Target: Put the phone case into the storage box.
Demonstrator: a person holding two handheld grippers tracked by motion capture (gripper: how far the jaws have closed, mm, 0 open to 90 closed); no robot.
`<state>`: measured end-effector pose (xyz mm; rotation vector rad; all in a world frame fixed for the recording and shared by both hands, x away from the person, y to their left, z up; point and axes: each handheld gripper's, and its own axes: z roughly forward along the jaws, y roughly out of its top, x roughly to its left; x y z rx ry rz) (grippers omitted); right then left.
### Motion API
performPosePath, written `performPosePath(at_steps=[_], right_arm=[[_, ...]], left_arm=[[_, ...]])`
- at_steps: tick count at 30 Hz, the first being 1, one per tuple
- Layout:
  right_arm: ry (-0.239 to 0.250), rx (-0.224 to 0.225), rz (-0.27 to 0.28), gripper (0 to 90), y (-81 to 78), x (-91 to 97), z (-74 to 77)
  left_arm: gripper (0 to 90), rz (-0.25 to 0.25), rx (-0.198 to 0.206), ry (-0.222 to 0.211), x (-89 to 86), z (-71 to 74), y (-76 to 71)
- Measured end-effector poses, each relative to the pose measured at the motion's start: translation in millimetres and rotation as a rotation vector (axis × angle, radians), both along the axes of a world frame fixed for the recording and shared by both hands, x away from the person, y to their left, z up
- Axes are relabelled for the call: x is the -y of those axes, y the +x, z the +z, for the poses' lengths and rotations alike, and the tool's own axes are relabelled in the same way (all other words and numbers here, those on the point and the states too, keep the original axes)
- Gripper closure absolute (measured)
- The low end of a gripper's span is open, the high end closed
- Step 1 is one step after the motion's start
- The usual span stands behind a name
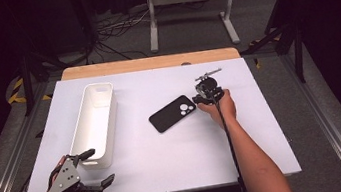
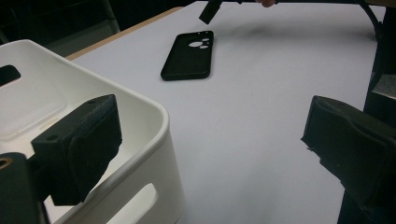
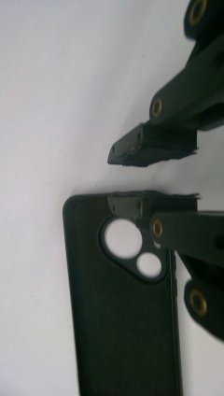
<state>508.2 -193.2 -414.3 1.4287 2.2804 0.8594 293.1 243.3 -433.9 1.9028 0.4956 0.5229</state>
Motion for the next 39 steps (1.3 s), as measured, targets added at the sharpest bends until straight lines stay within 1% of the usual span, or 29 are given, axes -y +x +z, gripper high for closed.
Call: performPosePath(at_steps=[1, 2, 4, 5, 6, 7, 8, 9, 10, 11, 13, 15, 16, 17, 18, 20, 21, 23, 24, 26, 27, 28, 30, 33, 34, 35, 36, 39], right_arm=[[0.016, -0.009, -0.003, 71.4, -1.6, -0.8, 0.5], [0.013, -0.011, -0.007, 67.3, -2.5, -1.6, 0.8], [0.010, -0.021, -0.017, 51.7, -2.9, -3.3, 0.5], [0.010, -0.021, -0.017, 51.7, -2.9, -3.3, 0.5], [0.005, -0.026, -0.024, 45.7, -2.8, -3.8, -0.1], [-0.001, -0.023, -0.046, 35.0, -2.5, -3.3, -1.0], [0.001, -0.025, -0.063, 27.6, -1.9, -3.0, -1.8], [-0.001, -0.033, -0.071, 19.7, -1.5, -2.9, -3.0], [-0.010, -0.059, -0.074, 14.2, -0.9, -4.5, -5.8], [-0.020, -0.064, -0.070, 14.2, -0.8, -5.7, -7.3], [-0.029, -0.048, -0.089, 12.1, -1.5, -8.2, -8.0], [-0.037, -0.040, -0.084, 12.0, -1.2, -9.2, -7.8], [-0.047, -0.036, -0.082, 13.9, -0.9, -10.8, -8.0], [-0.054, -0.039, -0.086, 19.8, -0.2, -12.0, -9.1], [-0.054, -0.039, -0.086, 19.8, -0.2, -12.0, -9.1], [-0.058, -0.058, -0.092, 34.9, 0.9, -13.3, -11.7], [-0.053, -0.065, -0.091, 39.9, 0.9, -13.8, -12.2], [-0.043, -0.064, -0.099, 45.9, 1.4, -14.9, -13.2], [-0.041, -0.066, -0.093, 49.5, 1.9, -15.3, -14.1], [-0.048, -0.074, -0.095, 54.4, 2.8, -16.5, -16.0], [-0.048, -0.074, -0.095, 54.4, 2.8, -16.5, -16.0], [-0.050, -0.082, -0.088, 58.6, 3.6, -16.7, -17.6], [-0.059, -0.082, -0.083, 62.8, 4.5, -17.5, -18.8], [-0.066, -0.078, -0.085, 64.4, 6.5, -17.8, -20.3], [-0.060, -0.078, -0.090, 65.7, 6.9, -17.7, -20.6], [-0.067, -0.072, -0.087, 68.2, 7.4, -17.8, -21.0], [-0.067, -0.072, -0.087, 68.2, 7.4, -17.8, -21.0], [-0.092, -0.063, -0.068, 71.3, 7.6, -19.7, -21.3]], left_arm=[[4.9, -0.002, 0.000, 0.000, 0.2, 0.1, -0.3], [4.8, -0.003, 0.000, 0.002, 0.3, 0.2, -0.6], [4.6, -0.005, 0.004, 0.004, 0.6, 0.1, -1.3], [4.5, -0.005, 0.004, 0.004, 0.6, 0.1, -1.3], [4.5, -0.005, 0.007, 0.004, 0.8, -0.1, -1.7], [4.4, -0.010, 0.002, 0.008, 0.5, 0.1, -2.0], [4.4, -0.010, 0.003, 0.007, 0.4, 0.2, -2.1], [4.3, -0.007, 0.007, -0.002, 0.9, -0.4, -2.3], [4.3, -0.011, 0.003, 0.004, 0.6, 0.0, -2.2], [4.3, -0.011, 0.000, 0.005, 0.7, 0.0, -2.1], [4.3, -0.012, 0.003, 0.004, 1.5, -0.4, -1.7], [4.3, -0.011, 0.003, 0.003, 2.0, -0.4, -1.9], [4.3, -0.014, 0.003, 0.013, 1.7, 0.2, -2.0], [4.3, -0.014, 0.006, 0.015, 1.9, 0.2, -2.2], [4.3, -0.014, 0.006, 0.015, 1.9, 0.2, -2.2], [4.3, -0.013, 0.007, 0.014, 1.6, 0.3, -2.2], [4.4, -0.011, 0.004, 0.015, 1.6, 0.2, -2.1], [4.3, -0.012, 0.001, 0.013, 2.1, 0.2, -2.2], [4.4, -0.013, 0.005, 0.015, 2.0, 0.4, -2.4], [4.4, -0.013, 0.003, 0.012, 1.9, 0.2, -2.9], [4.3, -0.013, 0.003, 0.012, 1.9, 0.2, -2.9], [4.3, -0.012, 0.002, 0.010, 1.3, 0.1, -3.0], [4.3, -0.010, 0.004, 0.006, 0.6, 0.1, -2.6], [4.3, -0.011, 0.007, 0.003, 0.3, -0.2, -2.2], [4.3, -0.012, 0.006, 0.006, 0.2, -0.2, -2.1], [4.3, -0.015, 0.002, 0.011, -0.1, 0.1, -2.1], [4.4, -0.015, 0.002, 0.011, -0.1, 0.1, -2.1], [4.4, -0.015, -0.002, 0.013, 0.4, -0.2, -2.1]])
